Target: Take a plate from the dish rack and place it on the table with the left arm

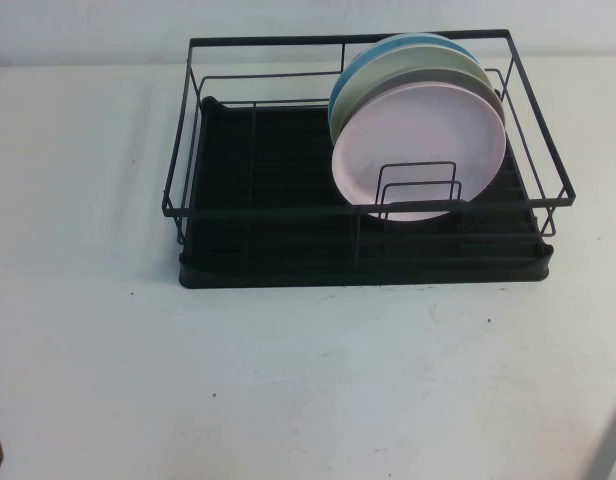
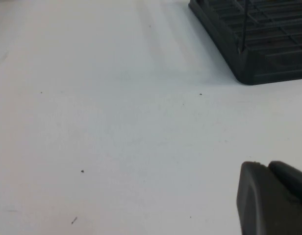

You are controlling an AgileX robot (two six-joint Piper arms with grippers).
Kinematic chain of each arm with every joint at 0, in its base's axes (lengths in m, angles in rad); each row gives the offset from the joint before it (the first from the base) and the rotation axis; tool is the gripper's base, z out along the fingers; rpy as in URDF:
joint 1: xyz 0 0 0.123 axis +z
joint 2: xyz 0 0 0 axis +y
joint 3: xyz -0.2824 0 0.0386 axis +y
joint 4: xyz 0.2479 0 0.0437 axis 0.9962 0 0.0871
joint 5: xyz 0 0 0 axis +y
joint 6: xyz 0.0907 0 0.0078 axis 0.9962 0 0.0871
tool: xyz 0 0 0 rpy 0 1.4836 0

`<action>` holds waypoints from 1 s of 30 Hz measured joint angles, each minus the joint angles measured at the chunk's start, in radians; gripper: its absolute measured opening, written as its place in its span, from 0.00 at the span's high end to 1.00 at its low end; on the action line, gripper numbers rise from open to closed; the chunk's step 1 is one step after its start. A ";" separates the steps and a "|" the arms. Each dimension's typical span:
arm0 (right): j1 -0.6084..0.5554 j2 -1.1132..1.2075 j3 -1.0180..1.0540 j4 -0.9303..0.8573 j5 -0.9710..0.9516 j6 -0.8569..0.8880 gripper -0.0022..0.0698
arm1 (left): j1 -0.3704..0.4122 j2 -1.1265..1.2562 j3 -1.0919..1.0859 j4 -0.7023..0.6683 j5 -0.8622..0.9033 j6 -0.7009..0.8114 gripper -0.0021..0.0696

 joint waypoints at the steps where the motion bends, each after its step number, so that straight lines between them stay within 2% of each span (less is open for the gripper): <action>1: 0.000 0.000 0.000 0.000 0.000 0.000 1.00 | 0.000 0.000 0.000 0.000 0.000 0.000 0.98; 14: 0.000 0.000 0.000 0.003 0.000 0.000 1.00 | 0.000 0.000 0.000 -0.002 0.000 0.000 0.97; 22: 0.000 0.000 0.000 0.003 0.000 0.000 1.00 | 0.000 0.000 0.000 -0.106 -0.022 -0.005 0.98; 26: 0.000 0.000 0.000 0.003 0.000 0.000 1.00 | 0.000 0.000 0.000 -0.290 -0.085 -0.065 0.98; 30: 0.000 0.000 0.000 0.003 0.000 0.000 1.00 | 0.000 0.000 0.000 -0.630 -0.161 -0.195 0.98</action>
